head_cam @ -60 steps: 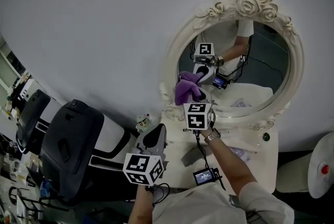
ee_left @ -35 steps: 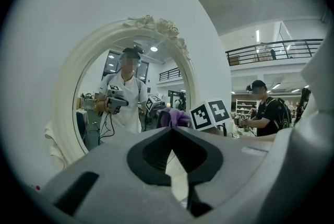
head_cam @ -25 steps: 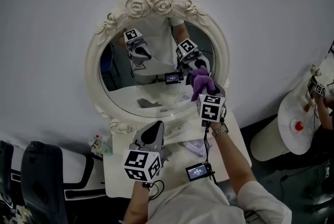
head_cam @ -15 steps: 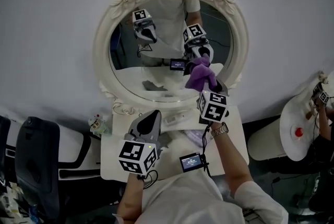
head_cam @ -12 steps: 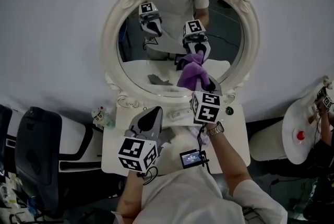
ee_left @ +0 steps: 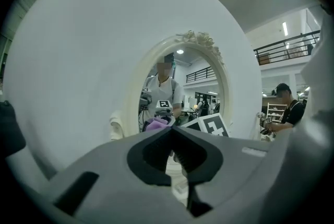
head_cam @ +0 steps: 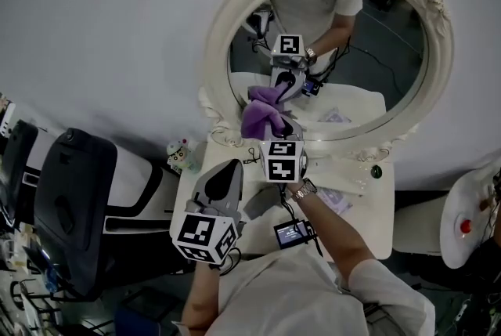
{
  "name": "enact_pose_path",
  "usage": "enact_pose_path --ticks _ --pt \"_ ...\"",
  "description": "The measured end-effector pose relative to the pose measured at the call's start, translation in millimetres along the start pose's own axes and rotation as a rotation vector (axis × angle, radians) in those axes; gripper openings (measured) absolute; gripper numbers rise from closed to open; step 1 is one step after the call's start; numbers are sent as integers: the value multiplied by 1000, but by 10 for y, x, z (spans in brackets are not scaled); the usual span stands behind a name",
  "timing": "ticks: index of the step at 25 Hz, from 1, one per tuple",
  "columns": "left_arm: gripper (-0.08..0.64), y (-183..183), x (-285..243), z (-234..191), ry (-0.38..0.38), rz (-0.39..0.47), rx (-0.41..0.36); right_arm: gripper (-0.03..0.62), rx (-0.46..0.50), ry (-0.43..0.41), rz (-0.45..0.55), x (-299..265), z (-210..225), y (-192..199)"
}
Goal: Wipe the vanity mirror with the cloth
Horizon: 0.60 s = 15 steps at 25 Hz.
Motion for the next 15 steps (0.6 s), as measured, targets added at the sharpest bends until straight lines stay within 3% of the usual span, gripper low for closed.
enact_pose_path --ticks 7,15 --pt "3 166 43 -220 -48 -52 9 63 6 13 -17 -249 -88 148" --pt "3 192 -240 -32 37 -71 -8 64 3 70 10 -112 220 151"
Point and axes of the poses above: the fingertips, and each gripper's own axes: x backward along the fingers, z to its right, y out of its underside, the point moved 3 cm from there along x, backward along the fingers, and after that the axes turned 9 degrees about -x, right-handed, at the moved point
